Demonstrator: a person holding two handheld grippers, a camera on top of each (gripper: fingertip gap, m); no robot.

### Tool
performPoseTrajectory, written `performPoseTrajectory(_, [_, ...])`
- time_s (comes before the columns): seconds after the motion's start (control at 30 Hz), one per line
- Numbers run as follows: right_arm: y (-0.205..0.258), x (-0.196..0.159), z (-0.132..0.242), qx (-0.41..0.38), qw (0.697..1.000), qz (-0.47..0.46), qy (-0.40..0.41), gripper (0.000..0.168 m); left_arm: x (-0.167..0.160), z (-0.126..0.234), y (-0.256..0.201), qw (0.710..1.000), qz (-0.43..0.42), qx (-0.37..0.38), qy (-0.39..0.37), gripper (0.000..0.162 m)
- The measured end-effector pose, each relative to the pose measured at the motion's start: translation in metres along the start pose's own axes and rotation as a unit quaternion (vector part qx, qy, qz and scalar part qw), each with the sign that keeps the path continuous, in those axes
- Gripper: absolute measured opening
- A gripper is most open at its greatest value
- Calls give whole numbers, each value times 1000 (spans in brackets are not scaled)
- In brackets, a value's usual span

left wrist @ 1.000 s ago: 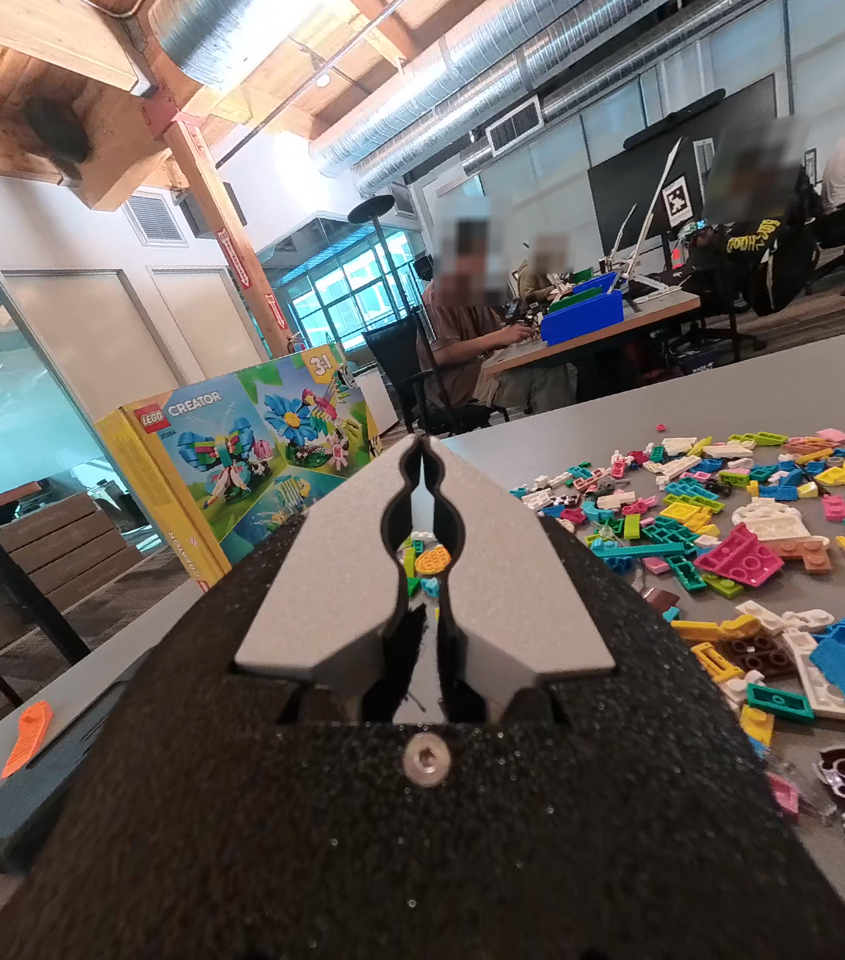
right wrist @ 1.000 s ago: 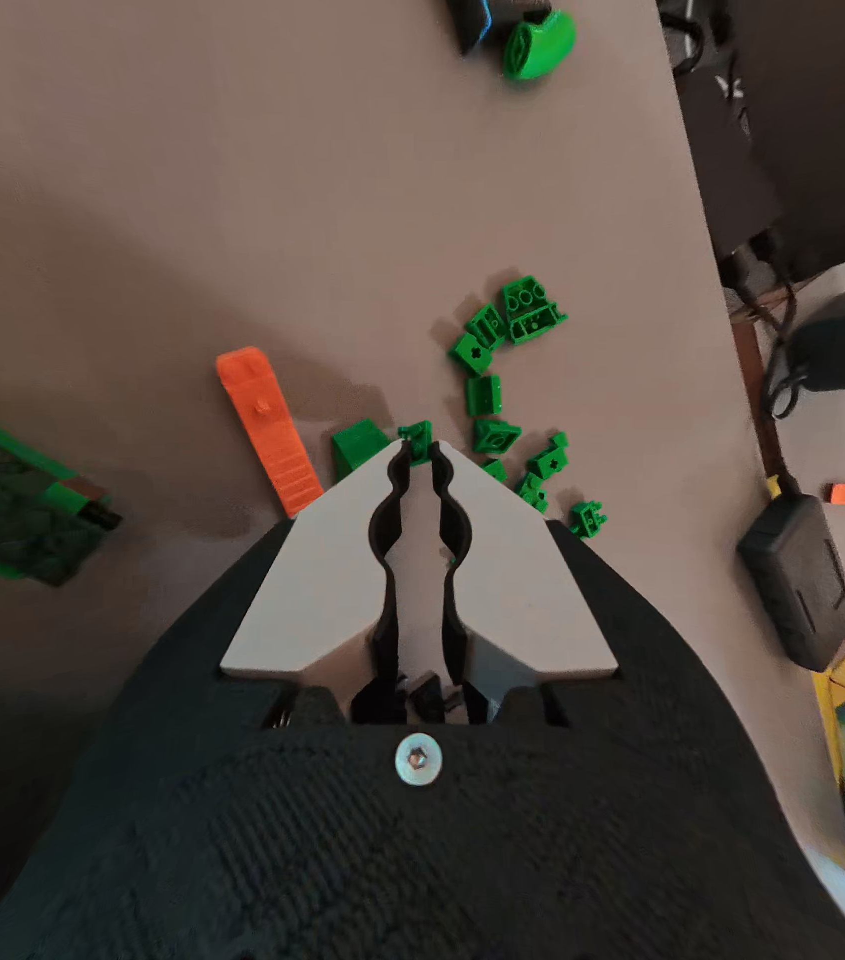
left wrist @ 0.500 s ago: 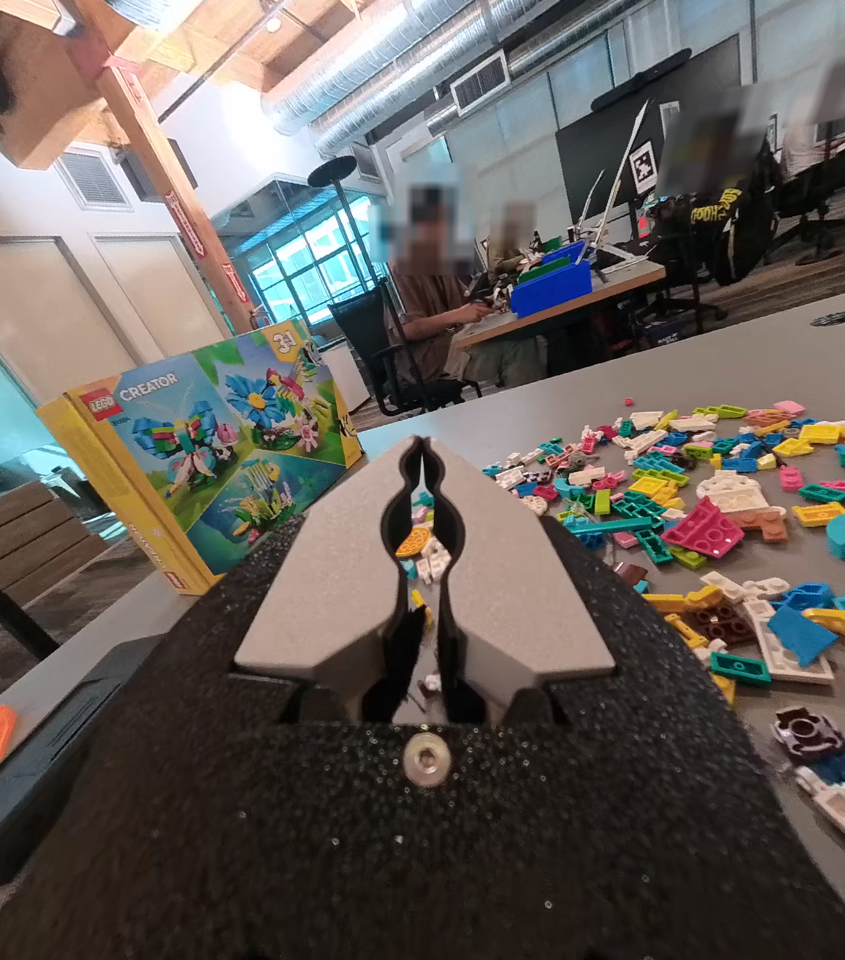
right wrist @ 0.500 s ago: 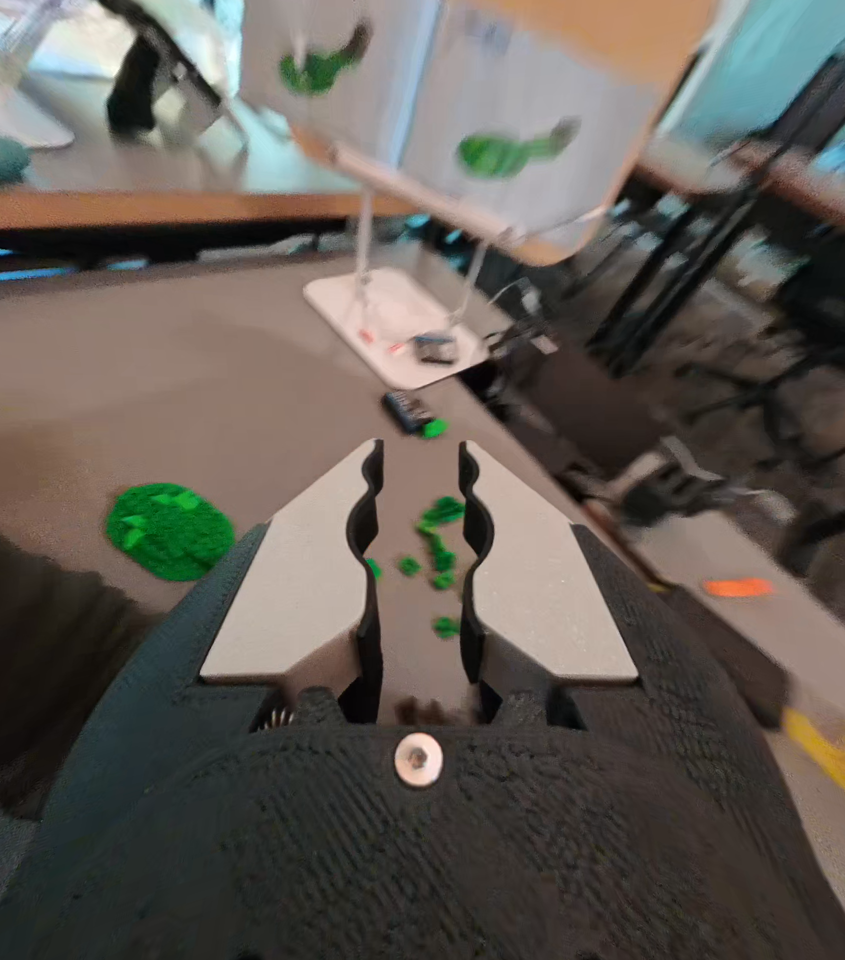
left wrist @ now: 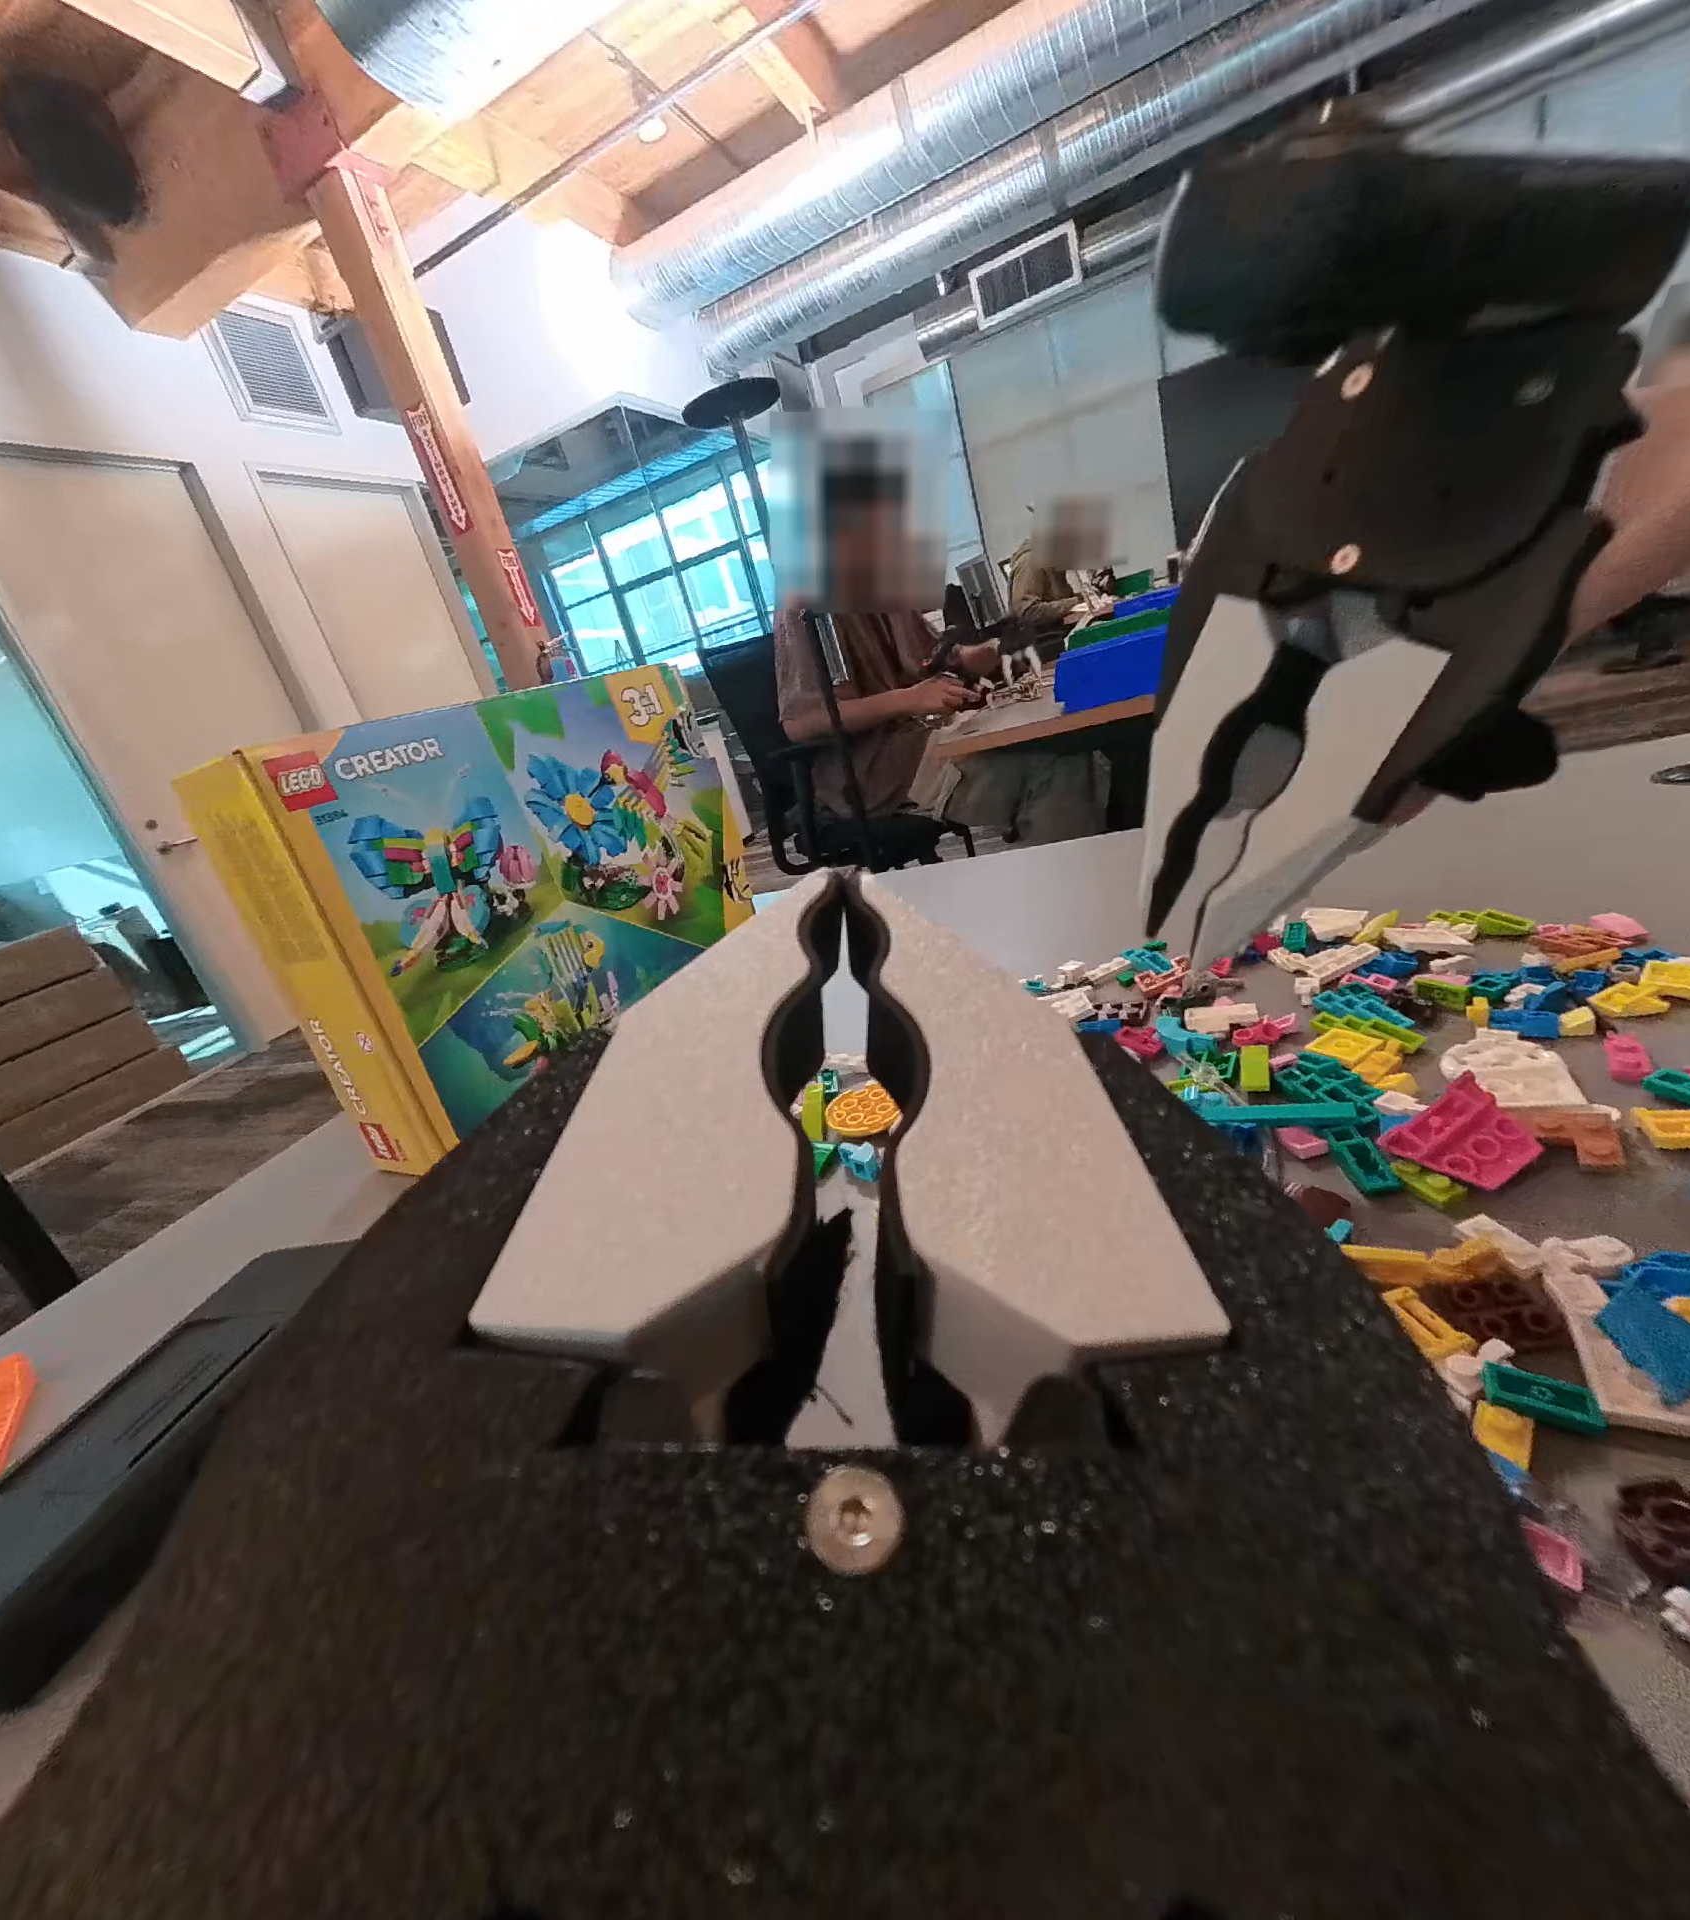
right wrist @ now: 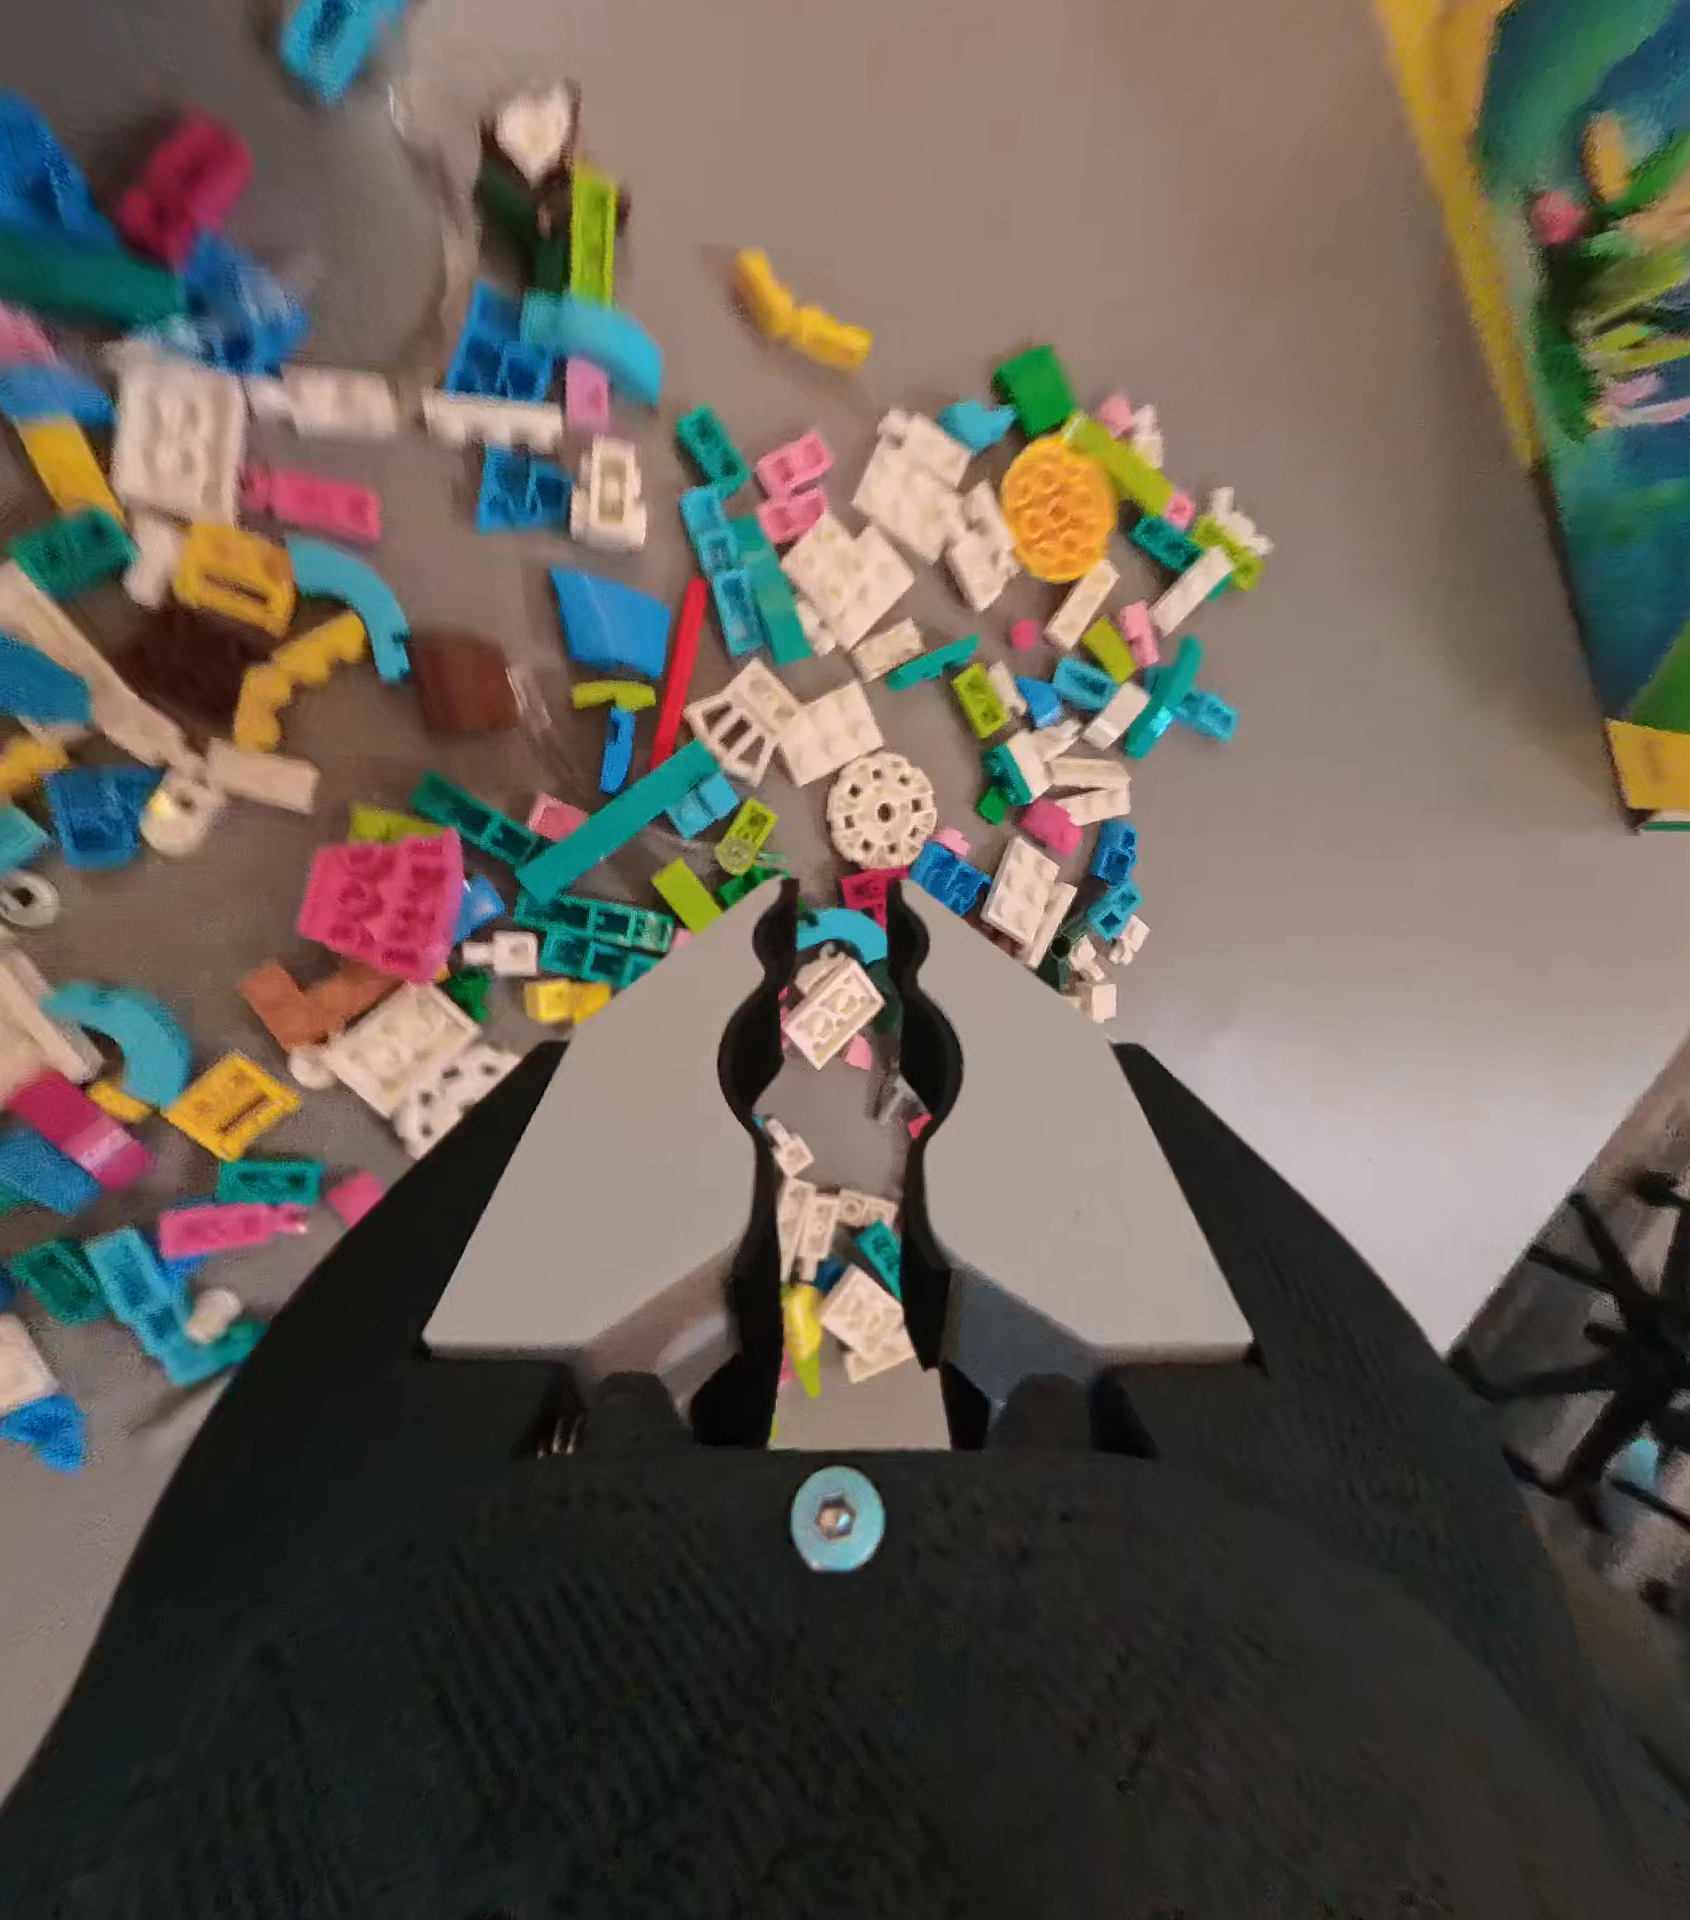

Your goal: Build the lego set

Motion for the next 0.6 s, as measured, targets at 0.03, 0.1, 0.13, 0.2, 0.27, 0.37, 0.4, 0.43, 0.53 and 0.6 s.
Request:
performPoseTrajectory(0.03, [1, -5, -6, 19, 1000, 18, 15, 16, 0, 0, -1, 1000, -3, -1, 1, 0])
performPoseTrajectory(0.1, [4, -11, -14, 73, 996, 33, 35, 17, 0, 0, -2, 1000, -8, -1, 0, 0])
performPoseTrajectory(0.13, [6, -10, -17, 98, 994, 34, 29, 17, 0, 0, -2, 1000, -8, 0, -1, 0])
performPoseTrajectory(0.2, [7, -8, -23, 142, 989, 29, 27, 18, 0, 0, -1, 1000, -8, 3, -2, 0])
performPoseTrajectory(0.27, [7, -8, -29, 168, 984, 39, 39, 18, 0, 0, 0, 1000, -6, 5, -2, 0])
performPoseTrajectory(0.37, [9, -6, -34, 207, 976, 42, 57, 18, -1, 0, 2, 1000, -2, 8, -2, 0])
performPoseTrajectory(0.4, [8, -6, -35, 215, 974, 42, 66, 18, -1, 0, 2, 1000, -2, 9, -2, 0])
performPoseTrajectory(0.43, [7, -7, -37, 221, 971, 42, 75, 18, -1, 1, 2, 1000, -1, 9, -2, 0])
performPoseTrajectory(0.53, [4, -11, -39, 230, 967, 44, 98, 16, -1, 1, 4, 1000, 1, 11, -3, 0])
performPoseTrajectory(0.6, [3, -12, -39, 230, 966, 46, 105, 16, -1, 1, 4, 1000, 4, 13, -3, 0])
Point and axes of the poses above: each gripper's, where its closed fingertips meet, z back along the fingers, x out of its top, y = z × x across the jaws, the point moved 4 cm from there along z, back along the fingers
